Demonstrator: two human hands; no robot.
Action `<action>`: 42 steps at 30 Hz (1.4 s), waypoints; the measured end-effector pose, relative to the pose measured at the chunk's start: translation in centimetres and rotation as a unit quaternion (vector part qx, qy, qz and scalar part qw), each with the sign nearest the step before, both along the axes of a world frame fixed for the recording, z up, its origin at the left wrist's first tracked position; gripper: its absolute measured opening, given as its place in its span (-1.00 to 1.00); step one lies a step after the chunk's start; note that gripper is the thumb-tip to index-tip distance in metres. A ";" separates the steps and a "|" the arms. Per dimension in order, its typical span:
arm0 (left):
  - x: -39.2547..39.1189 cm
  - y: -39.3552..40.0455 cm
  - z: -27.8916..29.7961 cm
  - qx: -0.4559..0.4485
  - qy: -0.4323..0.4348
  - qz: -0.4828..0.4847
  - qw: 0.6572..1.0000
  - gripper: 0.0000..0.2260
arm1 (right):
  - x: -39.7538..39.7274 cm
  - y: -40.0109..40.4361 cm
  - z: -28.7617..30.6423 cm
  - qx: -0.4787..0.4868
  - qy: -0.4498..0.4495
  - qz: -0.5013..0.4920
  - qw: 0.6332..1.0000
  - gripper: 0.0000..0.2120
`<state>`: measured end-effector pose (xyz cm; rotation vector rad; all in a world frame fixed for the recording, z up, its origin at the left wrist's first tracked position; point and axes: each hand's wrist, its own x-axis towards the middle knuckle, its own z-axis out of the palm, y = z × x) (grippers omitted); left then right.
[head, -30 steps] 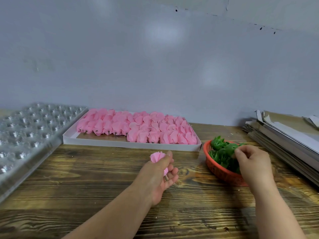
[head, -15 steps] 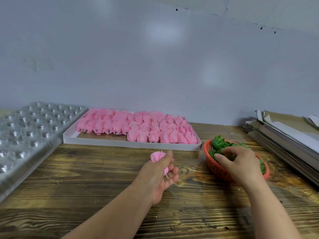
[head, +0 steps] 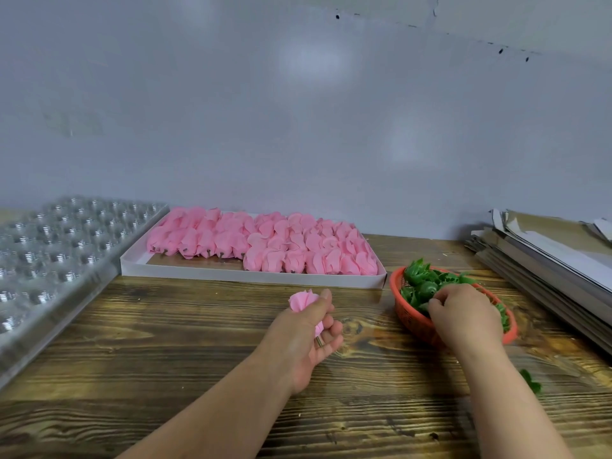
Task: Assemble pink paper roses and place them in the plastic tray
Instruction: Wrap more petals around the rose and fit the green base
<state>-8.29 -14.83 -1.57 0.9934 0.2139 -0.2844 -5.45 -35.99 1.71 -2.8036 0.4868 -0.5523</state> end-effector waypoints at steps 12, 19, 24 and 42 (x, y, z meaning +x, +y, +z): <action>0.0 0.0 0.1 0.000 -0.002 0.005 1.000 -0.83 | -0.1 0.0 -0.1 0.040 -0.235 -0.025 0.971 -0.85; -0.2 -0.1 0.3 0.007 -0.011 -0.003 1.000 -0.84 | -0.7 1.8 -0.2 0.173 -0.306 0.130 0.927 -0.77; -0.4 -0.5 0.2 0.043 -0.061 -0.020 0.997 -0.83 | -1.4 6.7 -1.3 0.256 -0.221 0.254 0.906 -0.70; -0.8 0.0 0.9 -0.062 0.006 -0.090 0.994 -0.85 | -1.2 4.4 -1.9 0.545 0.095 0.517 0.654 -0.67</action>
